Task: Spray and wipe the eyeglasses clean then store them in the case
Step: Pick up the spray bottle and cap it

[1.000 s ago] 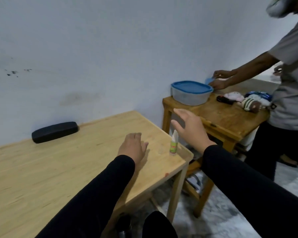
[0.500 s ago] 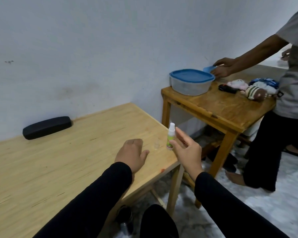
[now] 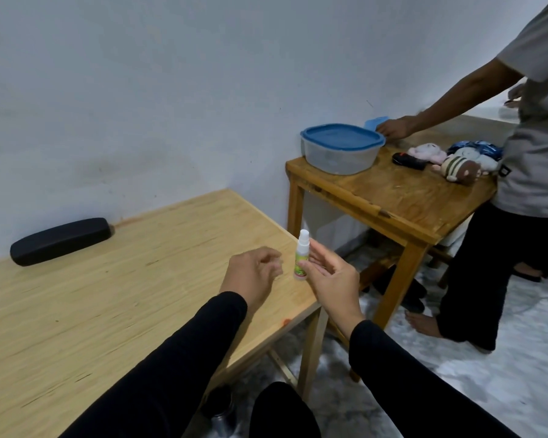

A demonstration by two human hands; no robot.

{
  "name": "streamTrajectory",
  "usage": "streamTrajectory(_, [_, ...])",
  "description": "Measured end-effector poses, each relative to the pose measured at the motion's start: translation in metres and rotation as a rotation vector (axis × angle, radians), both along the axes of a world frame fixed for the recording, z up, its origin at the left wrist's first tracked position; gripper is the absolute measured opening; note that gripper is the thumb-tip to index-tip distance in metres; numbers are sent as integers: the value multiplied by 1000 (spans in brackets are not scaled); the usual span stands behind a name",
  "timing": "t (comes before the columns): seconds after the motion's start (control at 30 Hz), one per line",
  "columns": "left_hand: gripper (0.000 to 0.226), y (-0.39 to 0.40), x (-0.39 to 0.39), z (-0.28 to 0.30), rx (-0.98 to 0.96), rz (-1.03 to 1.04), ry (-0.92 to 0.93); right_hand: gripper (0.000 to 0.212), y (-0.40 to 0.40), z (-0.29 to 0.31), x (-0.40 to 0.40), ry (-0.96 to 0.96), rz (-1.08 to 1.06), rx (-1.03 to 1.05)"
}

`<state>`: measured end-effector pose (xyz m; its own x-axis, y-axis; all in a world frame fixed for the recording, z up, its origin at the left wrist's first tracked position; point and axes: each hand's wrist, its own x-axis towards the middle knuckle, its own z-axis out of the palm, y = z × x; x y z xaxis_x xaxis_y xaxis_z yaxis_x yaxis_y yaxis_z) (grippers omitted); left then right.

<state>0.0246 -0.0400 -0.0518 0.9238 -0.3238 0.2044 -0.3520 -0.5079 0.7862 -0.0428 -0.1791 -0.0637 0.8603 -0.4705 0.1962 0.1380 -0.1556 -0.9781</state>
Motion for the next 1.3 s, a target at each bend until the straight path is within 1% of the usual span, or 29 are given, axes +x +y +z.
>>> streamTrajectory(0.1, [15, -4, 7, 17, -227, 43, -74, 50, -2, -1, 1, -5, 13, 19])
streamTrajectory(0.2, [13, -10, 8, 36, -320, -20, -171, 49, -3, -2, 1, -10, 22, 28])
streamTrajectory(0.37, [10, -21, 9, 43, -299, -153, -259, 47, -5, -3, 3, -18, 25, 31])
streamTrajectory(0.5, [10, -25, 13, 35, -248, -228, -276, 47, -5, -4, 4, -18, 30, 23])
streamTrajectory(0.6, [14, -24, 13, 31, -220, -267, -250, 47, -6, -4, 3, -18, 33, 6])
streamTrajectory(0.67, [24, -21, 10, 30, -239, -274, -222, 49, -8, -2, 2, -34, 38, -7])
streamTrajectory(0.73, [33, -17, 6, 26, -257, -251, -179, 55, -11, 0, 2, -56, 49, -46])
streamTrajectory(0.8, [37, -13, 1, 15, -273, -212, -114, 61, -13, 5, 2, -72, 53, -113])
streamTrajectory(0.93, [35, -13, -6, -4, -296, -175, -2, 66, -15, 14, 3, -91, 70, -287])
streamTrajectory(1.03, [32, -19, -10, -9, -351, -154, 39, 58, -15, 18, 5, -87, 83, -412])
streamTrajectory(1.17, [24, -23, -9, -11, -383, -115, 52, 56, -18, 17, 7, -35, 117, -459])
streamTrajectory(1.23, [22, -24, -8, -12, -393, -106, 68, 59, -18, 15, 9, -11, 131, -449])
streamTrajectory(1.3, [22, -24, -9, -12, -400, -99, 73, 59, -17, 11, 10, -27, 107, -426])
